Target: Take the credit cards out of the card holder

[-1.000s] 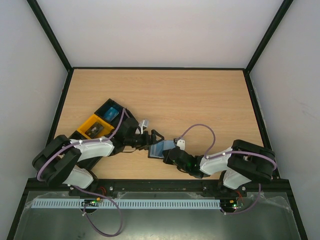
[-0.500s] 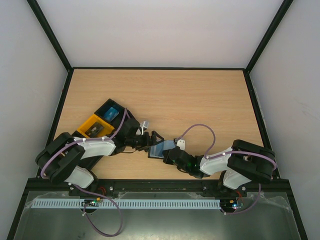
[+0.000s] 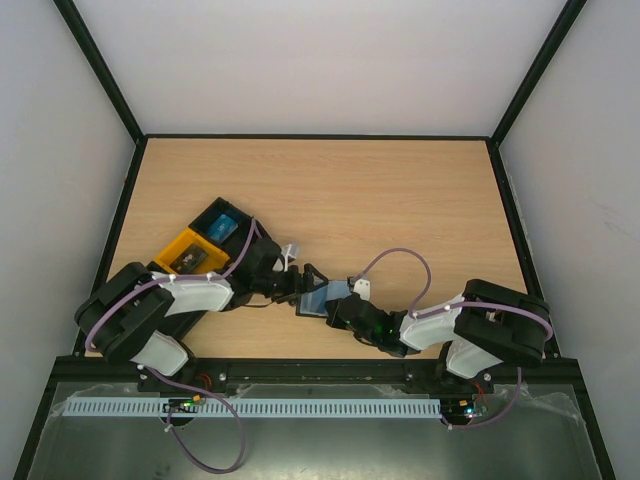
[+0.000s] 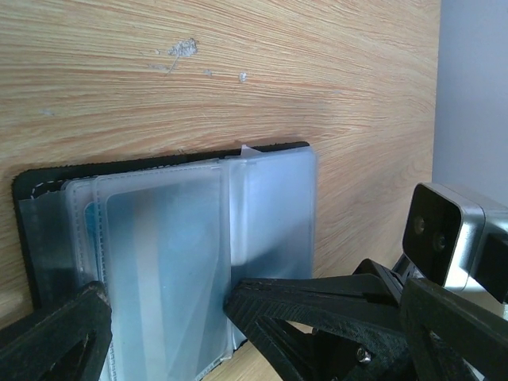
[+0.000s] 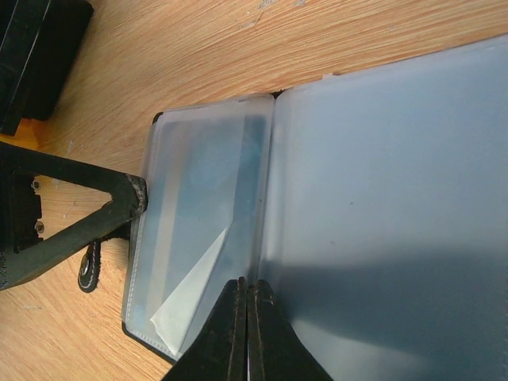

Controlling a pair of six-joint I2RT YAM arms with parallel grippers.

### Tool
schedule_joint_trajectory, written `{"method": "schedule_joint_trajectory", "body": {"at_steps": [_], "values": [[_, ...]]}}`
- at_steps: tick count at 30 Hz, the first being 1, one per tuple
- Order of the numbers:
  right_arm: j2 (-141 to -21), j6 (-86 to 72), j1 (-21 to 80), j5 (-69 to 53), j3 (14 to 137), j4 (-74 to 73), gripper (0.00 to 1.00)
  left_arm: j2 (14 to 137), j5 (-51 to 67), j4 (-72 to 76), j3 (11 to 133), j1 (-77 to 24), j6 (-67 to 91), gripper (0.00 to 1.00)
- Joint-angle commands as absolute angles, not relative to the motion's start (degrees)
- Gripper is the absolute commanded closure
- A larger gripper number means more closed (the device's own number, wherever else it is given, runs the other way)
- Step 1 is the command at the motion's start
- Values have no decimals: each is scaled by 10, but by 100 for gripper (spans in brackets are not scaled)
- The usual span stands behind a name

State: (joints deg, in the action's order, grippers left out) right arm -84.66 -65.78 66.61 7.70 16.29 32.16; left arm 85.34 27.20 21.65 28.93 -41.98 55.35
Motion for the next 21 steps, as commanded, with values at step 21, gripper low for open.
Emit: {"method": "schedule_joint_trajectory", "body": {"at_steps": [21], "values": [[-852,-671,666,90,123,316,98,809,253,216,300,-459,573,0]]}}
